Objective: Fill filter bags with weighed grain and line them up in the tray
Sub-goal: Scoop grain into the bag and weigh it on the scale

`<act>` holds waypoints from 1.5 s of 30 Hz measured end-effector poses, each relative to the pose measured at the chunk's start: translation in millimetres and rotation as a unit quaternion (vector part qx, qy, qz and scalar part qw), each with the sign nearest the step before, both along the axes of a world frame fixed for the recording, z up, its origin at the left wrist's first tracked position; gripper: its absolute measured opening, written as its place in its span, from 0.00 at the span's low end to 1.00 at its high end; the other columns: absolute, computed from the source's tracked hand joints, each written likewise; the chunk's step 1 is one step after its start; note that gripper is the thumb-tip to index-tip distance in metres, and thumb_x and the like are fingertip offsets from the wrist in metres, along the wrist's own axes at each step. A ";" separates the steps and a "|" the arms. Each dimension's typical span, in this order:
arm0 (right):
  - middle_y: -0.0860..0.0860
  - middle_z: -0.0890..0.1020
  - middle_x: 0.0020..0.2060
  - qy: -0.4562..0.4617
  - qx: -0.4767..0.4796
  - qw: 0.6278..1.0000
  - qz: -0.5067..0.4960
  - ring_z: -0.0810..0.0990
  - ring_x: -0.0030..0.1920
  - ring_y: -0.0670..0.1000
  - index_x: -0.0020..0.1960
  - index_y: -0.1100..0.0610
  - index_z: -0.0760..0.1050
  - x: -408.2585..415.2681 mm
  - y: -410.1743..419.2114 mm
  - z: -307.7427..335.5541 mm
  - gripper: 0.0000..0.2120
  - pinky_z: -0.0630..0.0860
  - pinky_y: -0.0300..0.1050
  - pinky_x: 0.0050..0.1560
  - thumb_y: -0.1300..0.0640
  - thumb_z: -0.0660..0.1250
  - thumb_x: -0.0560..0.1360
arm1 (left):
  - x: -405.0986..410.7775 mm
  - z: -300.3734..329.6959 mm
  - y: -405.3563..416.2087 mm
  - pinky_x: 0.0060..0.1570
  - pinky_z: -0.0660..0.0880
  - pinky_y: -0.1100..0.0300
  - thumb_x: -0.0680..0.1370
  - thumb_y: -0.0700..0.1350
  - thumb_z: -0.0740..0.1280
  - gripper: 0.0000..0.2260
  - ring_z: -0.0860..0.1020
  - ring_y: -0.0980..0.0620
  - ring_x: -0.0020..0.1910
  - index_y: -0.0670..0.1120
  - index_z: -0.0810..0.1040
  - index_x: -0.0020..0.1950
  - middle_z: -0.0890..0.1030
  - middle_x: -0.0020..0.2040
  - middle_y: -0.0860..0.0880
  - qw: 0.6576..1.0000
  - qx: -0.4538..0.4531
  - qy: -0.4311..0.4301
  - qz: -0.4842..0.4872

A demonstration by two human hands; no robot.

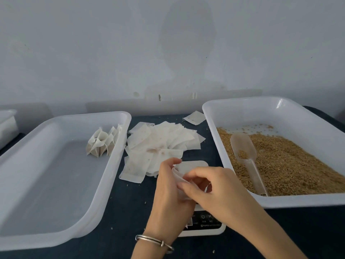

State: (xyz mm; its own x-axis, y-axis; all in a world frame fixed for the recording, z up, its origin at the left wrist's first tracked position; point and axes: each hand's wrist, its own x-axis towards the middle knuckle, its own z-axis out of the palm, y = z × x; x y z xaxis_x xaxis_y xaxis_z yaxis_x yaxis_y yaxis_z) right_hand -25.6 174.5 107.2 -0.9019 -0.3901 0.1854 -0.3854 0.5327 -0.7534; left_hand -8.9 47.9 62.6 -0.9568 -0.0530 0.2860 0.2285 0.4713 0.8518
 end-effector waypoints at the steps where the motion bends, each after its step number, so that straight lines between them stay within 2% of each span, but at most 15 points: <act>1: 0.44 0.81 0.36 -0.012 -0.004 1.000 0.023 0.79 0.39 0.43 0.45 0.46 0.81 -0.9 2.0 1.6 0.16 0.76 0.41 0.42 0.38 0.62 0.69 | -0.3 1.4 -1.3 0.41 0.73 0.69 0.71 0.35 0.69 0.33 0.76 0.55 0.42 0.66 0.54 0.57 0.73 0.44 0.50 0.999 -0.021 0.021 -0.025; 4: 0.47 0.81 0.36 -0.035 0.015 0.997 0.061 0.79 0.37 0.47 0.43 0.47 0.82 -5.5 9.1 6.0 0.11 0.76 0.45 0.42 0.44 0.63 0.73 | -2.9 9.2 -7.2 0.42 0.76 0.63 0.71 0.36 0.65 0.30 0.76 0.55 0.42 0.64 0.55 0.57 0.72 0.46 0.51 0.994 -0.025 0.026 -0.099; 6: 0.47 0.80 0.35 0.000 0.045 0.999 0.027 0.78 0.39 0.45 0.42 0.48 0.82 -10.3 13.5 6.3 0.08 0.75 0.38 0.42 0.48 0.65 0.74 | -5.6 14.1 -10.2 0.46 0.76 0.60 0.70 0.41 0.66 0.22 0.76 0.53 0.47 0.59 0.60 0.56 0.74 0.50 0.50 0.992 -0.030 0.010 -0.125; 9: 0.45 0.78 0.34 0.070 0.096 0.993 -0.008 0.74 0.46 0.40 0.42 0.46 0.82 -11.2 15.7 9.9 0.06 0.68 0.26 0.43 0.48 0.67 0.74 | -10.3 19.0 -16.2 0.52 0.69 0.72 0.69 0.51 0.73 0.17 0.74 0.57 0.56 0.56 0.69 0.51 0.74 0.55 0.57 0.992 -0.055 0.031 -0.107; 12: 0.45 0.79 0.33 0.072 0.093 0.993 -0.001 0.75 0.45 0.40 0.42 0.46 0.83 -10.0 17.1 12.5 0.07 0.69 0.27 0.42 0.47 0.66 0.74 | -12.3 21.4 -23.8 0.57 0.66 0.74 0.67 0.60 0.72 0.16 0.71 0.61 0.62 0.54 0.73 0.48 0.72 0.60 0.61 0.991 -0.070 0.026 -0.110; 16: 0.47 0.76 0.30 0.084 0.076 0.993 0.005 0.76 0.38 0.45 0.35 0.51 0.79 -9.8 21.3 10.5 0.22 0.71 0.38 0.40 0.39 0.56 0.74 | -10.6 20.0 -33.2 0.62 0.70 0.59 0.74 0.60 0.65 0.08 0.71 0.57 0.63 0.57 0.74 0.43 0.71 0.62 0.62 0.990 -0.060 0.014 -0.129; 19: 0.46 0.75 0.30 0.080 0.076 0.994 0.004 0.75 0.36 0.45 0.34 0.53 0.76 -10.0 25.3 8.7 0.19 0.71 0.39 0.38 0.43 0.56 0.75 | -7.0 21.3 -34.8 0.62 0.71 0.52 0.76 0.58 0.62 0.03 0.73 0.54 0.62 0.62 0.73 0.43 0.72 0.62 0.62 0.988 -0.002 -0.011 -0.156; 22: 0.40 0.75 0.37 0.073 0.138 0.987 0.034 0.75 0.41 0.41 0.45 0.43 0.78 -8.0 29.8 9.1 0.12 0.73 0.40 0.40 0.42 0.58 0.69 | -6.2 21.1 -35.8 0.59 0.70 0.62 0.77 0.56 0.60 0.04 0.72 0.55 0.64 0.60 0.72 0.43 0.73 0.62 0.62 0.985 0.020 -0.004 -0.172; 24: 0.40 0.75 0.37 0.074 0.160 0.983 0.046 0.75 0.41 0.41 0.39 0.38 0.74 -6.7 30.9 9.7 0.08 0.71 0.37 0.42 0.38 0.59 0.69 | -5.5 18.5 -34.9 0.57 0.71 0.67 0.79 0.53 0.60 0.05 0.73 0.55 0.63 0.58 0.72 0.44 0.74 0.62 0.61 0.983 0.049 -0.007 -0.178; 28: 0.41 0.74 0.35 0.099 0.150 0.983 0.036 0.75 0.36 0.42 0.34 0.43 0.76 -6.1 29.5 5.3 0.10 0.70 0.35 0.38 0.42 0.67 0.71 | 1.4 13.7 -27.2 0.52 0.75 0.59 0.77 0.52 0.63 0.05 0.77 0.50 0.59 0.53 0.69 0.49 0.77 0.62 0.52 0.965 0.150 -0.058 -0.207; 30: 0.42 0.74 0.38 0.119 0.138 0.982 0.037 0.75 0.39 0.41 0.35 0.47 0.79 -4.3 28.6 2.0 0.11 0.67 0.30 0.44 0.42 0.67 0.70 | 4.5 11.3 -23.7 0.50 0.75 0.60 0.73 0.49 0.71 0.19 0.79 0.50 0.55 0.56 0.66 0.58 0.78 0.59 0.51 0.958 0.151 -0.074 -0.233; 33: 0.42 0.73 0.39 0.155 0.125 0.978 0.054 0.73 0.38 0.40 0.33 0.47 0.76 0.1 27.1 1.2 0.10 0.59 0.21 0.49 0.43 0.68 0.69 | 6.0 2.3 -17.7 0.52 0.75 0.67 0.67 0.44 0.77 0.42 0.79 0.60 0.52 0.63 0.53 0.69 0.79 0.51 0.58 0.969 0.043 -0.091 -0.226; 38: 0.38 0.74 0.41 0.123 0.095 0.976 0.152 0.72 0.32 0.43 0.36 0.47 0.77 -4.0 29.1 5.0 0.08 0.66 0.31 0.36 0.46 0.68 0.71 | 6.4 4.4 -16.8 0.52 0.77 0.45 0.67 0.39 0.72 0.35 0.79 0.45 0.52 0.56 0.61 0.69 0.78 0.53 0.44 0.980 0.044 -0.105 -0.164; 41: 0.35 0.73 0.36 0.095 0.111 0.968 0.205 0.73 0.34 0.46 0.37 0.42 0.70 -6.9 31.4 5.8 0.09 0.69 0.36 0.35 0.47 0.68 0.73 | 4.8 11.1 -21.3 0.47 0.79 0.51 0.65 0.38 0.72 0.29 0.79 0.46 0.48 0.54 0.69 0.63 0.80 0.49 0.45 0.981 0.028 -0.101 -0.160; 45: 0.39 0.70 0.36 0.103 0.155 0.952 0.243 0.73 0.35 0.47 0.36 0.47 0.64 -6.0 29.7 6.2 0.12 0.71 0.41 0.36 0.51 0.64 0.75 | 4.0 13.5 -24.5 0.45 0.76 0.64 0.65 0.34 0.73 0.26 0.80 0.57 0.48 0.49 0.72 0.60 0.81 0.48 0.55 0.972 0.026 -0.123 -0.201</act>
